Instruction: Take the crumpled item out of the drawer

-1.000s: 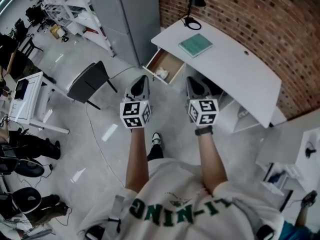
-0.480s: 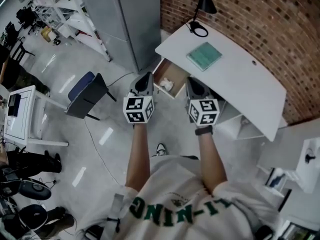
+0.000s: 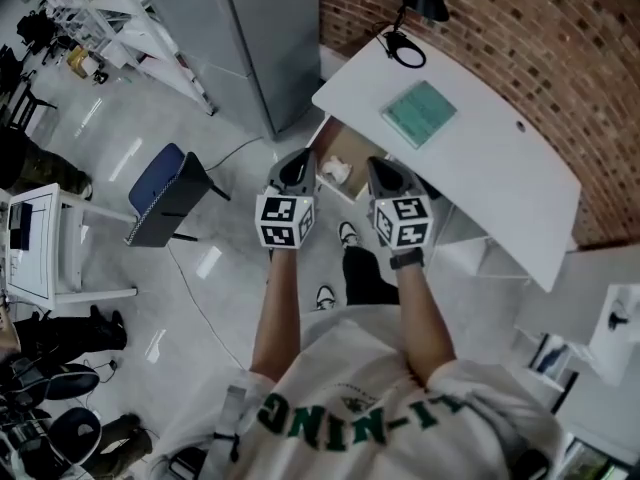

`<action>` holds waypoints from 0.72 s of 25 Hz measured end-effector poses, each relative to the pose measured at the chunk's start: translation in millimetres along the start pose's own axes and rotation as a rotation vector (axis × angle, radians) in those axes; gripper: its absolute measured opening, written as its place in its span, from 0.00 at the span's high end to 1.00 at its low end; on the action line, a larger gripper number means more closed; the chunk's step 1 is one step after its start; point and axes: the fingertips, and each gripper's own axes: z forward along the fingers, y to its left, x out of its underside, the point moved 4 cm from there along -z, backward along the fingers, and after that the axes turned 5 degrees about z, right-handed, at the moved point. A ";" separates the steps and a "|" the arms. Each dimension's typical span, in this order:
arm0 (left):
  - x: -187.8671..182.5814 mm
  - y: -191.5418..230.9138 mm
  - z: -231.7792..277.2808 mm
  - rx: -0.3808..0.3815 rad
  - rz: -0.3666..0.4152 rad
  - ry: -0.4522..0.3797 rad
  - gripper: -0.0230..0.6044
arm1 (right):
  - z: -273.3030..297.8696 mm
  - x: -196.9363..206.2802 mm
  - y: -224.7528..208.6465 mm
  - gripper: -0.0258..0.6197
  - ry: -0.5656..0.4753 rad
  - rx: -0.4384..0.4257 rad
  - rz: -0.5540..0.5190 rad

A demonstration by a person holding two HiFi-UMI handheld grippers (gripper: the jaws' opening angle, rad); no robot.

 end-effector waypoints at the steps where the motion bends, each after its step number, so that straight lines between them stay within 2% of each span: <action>1: 5.2 3.1 8.7 0.001 -0.004 0.010 0.97 | 9.7 3.1 -5.7 0.96 0.012 -0.004 0.000; 11: 57.9 45.9 93.2 -0.001 -0.060 0.112 0.97 | 112.6 49.0 -45.3 0.96 0.175 -0.058 0.014; 18: 103.0 56.9 119.1 0.019 -0.101 0.188 0.97 | 148.8 121.0 -59.9 0.96 0.350 -0.078 0.046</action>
